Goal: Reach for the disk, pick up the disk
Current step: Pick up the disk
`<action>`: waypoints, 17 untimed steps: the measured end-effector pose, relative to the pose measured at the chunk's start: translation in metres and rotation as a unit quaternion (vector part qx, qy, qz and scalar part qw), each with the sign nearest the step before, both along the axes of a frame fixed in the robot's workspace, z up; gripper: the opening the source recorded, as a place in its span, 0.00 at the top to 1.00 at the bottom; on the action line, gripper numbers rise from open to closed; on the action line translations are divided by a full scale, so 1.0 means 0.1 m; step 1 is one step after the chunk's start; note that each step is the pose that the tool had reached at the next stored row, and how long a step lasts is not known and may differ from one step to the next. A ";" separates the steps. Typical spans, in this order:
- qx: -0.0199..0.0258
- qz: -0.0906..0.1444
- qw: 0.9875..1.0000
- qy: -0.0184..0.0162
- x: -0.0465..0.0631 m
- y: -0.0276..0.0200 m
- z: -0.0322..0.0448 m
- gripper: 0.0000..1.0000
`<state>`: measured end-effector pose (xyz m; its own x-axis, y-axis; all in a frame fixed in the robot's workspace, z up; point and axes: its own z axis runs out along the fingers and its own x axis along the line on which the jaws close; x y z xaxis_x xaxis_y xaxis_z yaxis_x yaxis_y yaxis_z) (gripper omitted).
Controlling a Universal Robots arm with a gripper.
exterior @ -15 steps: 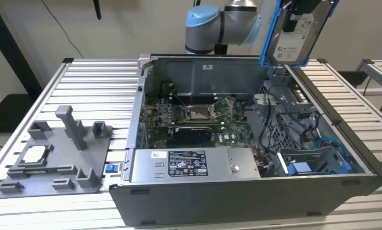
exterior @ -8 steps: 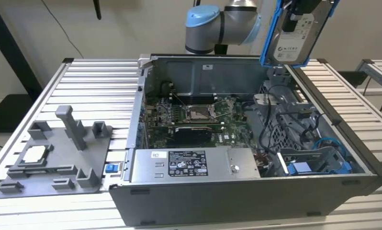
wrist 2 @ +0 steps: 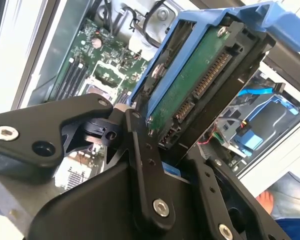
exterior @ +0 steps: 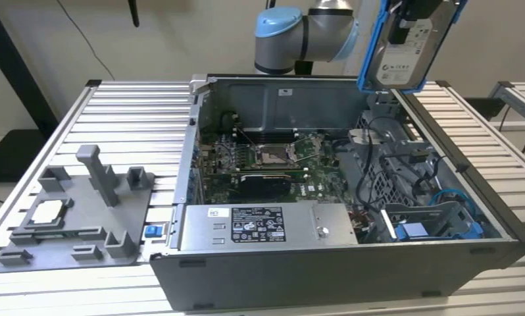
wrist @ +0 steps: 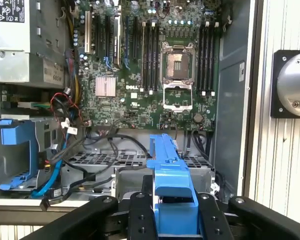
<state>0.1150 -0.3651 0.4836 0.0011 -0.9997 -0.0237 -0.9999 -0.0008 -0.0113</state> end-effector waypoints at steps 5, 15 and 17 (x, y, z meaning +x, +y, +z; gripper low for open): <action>0.000 0.000 1.000 0.000 0.00 -0.062 -0.001 1.00; 0.000 0.000 1.000 0.000 0.00 -0.218 0.000 1.00; 0.000 0.000 1.000 0.000 0.00 -0.248 0.000 1.00</action>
